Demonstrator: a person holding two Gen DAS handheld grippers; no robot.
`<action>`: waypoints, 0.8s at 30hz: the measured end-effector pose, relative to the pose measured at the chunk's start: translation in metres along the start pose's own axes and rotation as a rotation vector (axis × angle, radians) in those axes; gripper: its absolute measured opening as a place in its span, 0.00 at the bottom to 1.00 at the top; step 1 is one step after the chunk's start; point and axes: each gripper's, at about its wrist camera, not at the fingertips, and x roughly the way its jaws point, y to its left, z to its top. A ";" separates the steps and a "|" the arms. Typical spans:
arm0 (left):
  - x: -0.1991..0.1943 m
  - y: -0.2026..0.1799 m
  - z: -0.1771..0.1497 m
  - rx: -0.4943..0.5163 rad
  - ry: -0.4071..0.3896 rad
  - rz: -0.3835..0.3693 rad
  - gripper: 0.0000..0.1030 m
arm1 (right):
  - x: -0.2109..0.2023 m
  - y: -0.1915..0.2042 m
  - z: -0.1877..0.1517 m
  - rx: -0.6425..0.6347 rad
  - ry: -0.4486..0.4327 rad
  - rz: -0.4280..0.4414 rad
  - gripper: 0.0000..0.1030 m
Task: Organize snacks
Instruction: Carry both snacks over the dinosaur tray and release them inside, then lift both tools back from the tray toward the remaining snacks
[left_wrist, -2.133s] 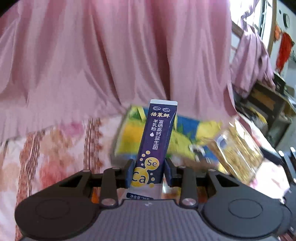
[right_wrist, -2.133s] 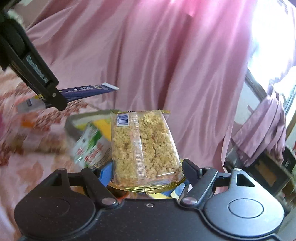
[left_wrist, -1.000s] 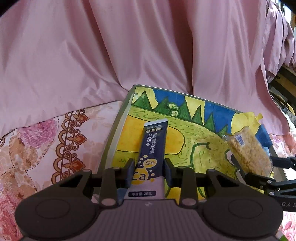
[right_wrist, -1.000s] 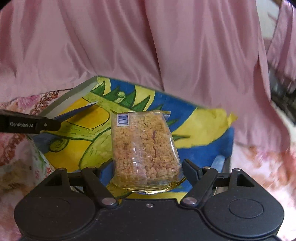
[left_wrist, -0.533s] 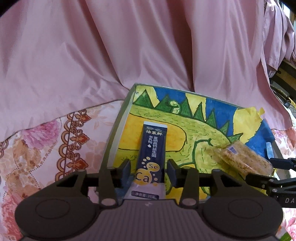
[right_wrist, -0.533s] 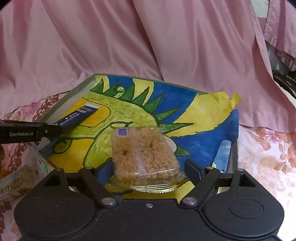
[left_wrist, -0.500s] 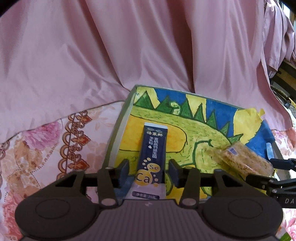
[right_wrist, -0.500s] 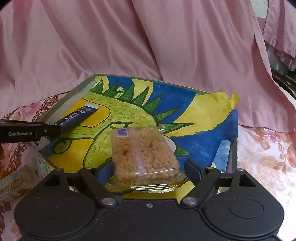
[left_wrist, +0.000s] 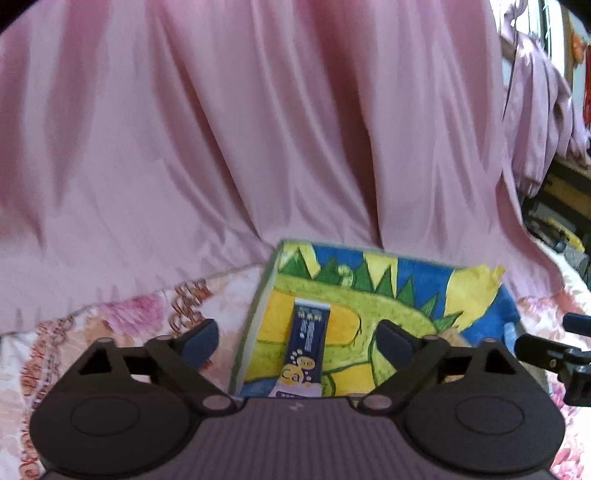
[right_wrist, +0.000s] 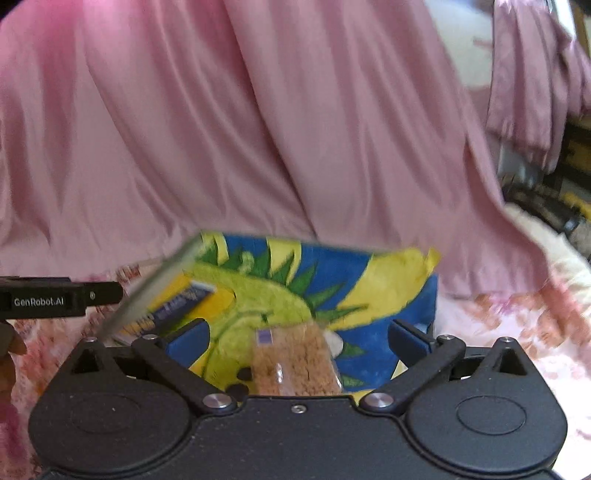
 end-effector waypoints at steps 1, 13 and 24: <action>-0.009 -0.001 0.000 0.002 -0.024 0.008 0.97 | -0.009 0.002 0.001 -0.005 -0.026 -0.004 0.99; -0.111 -0.008 -0.024 0.064 -0.200 0.066 1.00 | -0.113 0.015 -0.016 -0.009 -0.256 -0.038 0.99; -0.170 -0.011 -0.057 0.098 -0.217 0.142 1.00 | -0.185 0.027 -0.063 0.004 -0.228 -0.039 0.99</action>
